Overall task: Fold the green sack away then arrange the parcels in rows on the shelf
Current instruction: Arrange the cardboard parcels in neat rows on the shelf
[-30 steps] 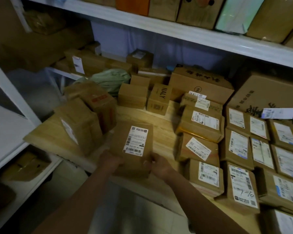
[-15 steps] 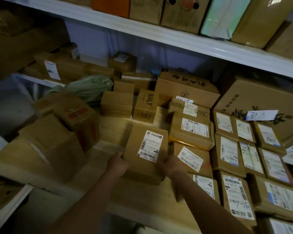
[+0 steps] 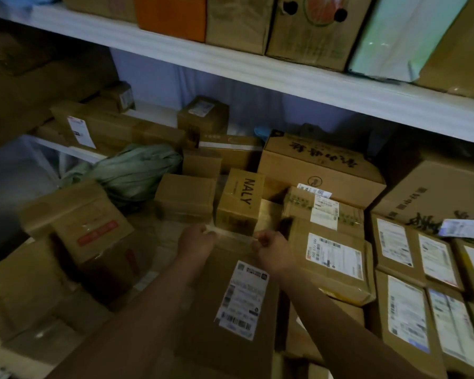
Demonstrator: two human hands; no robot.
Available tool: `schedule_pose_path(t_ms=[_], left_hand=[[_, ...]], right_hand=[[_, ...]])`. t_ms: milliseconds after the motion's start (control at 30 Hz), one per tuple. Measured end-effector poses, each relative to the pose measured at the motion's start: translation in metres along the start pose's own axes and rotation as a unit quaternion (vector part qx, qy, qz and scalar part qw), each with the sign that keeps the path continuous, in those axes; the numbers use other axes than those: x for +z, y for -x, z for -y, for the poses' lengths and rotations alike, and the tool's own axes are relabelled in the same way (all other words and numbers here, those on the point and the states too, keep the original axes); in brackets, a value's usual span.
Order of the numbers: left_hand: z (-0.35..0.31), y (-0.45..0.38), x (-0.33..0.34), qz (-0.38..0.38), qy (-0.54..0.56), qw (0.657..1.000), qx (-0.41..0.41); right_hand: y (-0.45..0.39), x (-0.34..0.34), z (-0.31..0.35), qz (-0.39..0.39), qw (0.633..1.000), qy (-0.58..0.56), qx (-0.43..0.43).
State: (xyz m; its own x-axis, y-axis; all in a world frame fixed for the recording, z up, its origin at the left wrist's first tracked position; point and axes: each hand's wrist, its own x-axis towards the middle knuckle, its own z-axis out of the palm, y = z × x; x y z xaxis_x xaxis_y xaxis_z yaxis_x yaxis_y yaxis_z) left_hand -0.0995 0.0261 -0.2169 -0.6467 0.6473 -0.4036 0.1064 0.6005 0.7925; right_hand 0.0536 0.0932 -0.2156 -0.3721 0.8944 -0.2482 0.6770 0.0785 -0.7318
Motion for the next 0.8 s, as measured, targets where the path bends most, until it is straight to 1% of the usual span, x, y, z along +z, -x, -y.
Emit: schedule_pose_path(t_ms=[133, 233, 367, 467, 533, 600, 700, 800], left_hand=[[-0.012, -0.032, 0.002, 0.020, -0.025, 0.999, 0.015], [-0.022, -0.062, 0.008, 0.053, -0.036, 0.997, 0.033], [-0.036, -0.090, 0.020, 0.078, -0.051, 0.996, 0.014], [-0.042, -0.104, 0.029, 0.091, -0.061, 0.994, -0.016], [-0.042, -0.114, 0.033, 0.112, -0.048, 0.992, -0.035], [-0.040, -0.122, 0.038, 0.133, -0.032, 0.990, -0.038], [-0.040, -0.120, 0.042, 0.139, 0.004, 0.990, -0.024], [-0.042, -0.114, 0.045, 0.139, 0.072, 0.988, -0.005]], right_hand=[[-0.037, 0.004, 0.002, 0.021, 1.000, -0.009, 0.011], [-0.061, 0.009, 0.002, 0.034, 0.999, -0.004, 0.020], [-0.083, 0.020, 0.004, 0.043, 0.997, -0.051, 0.049], [-0.099, 0.032, 0.006, 0.044, 0.992, -0.096, 0.065], [-0.107, 0.037, 0.006, 0.033, 0.989, -0.118, 0.078], [-0.113, 0.040, 0.005, 0.010, 0.988, -0.117, 0.102], [-0.120, 0.042, 0.003, -0.028, 0.983, -0.120, 0.137], [-0.125, 0.045, 0.001, -0.056, 0.974, -0.114, 0.188]])
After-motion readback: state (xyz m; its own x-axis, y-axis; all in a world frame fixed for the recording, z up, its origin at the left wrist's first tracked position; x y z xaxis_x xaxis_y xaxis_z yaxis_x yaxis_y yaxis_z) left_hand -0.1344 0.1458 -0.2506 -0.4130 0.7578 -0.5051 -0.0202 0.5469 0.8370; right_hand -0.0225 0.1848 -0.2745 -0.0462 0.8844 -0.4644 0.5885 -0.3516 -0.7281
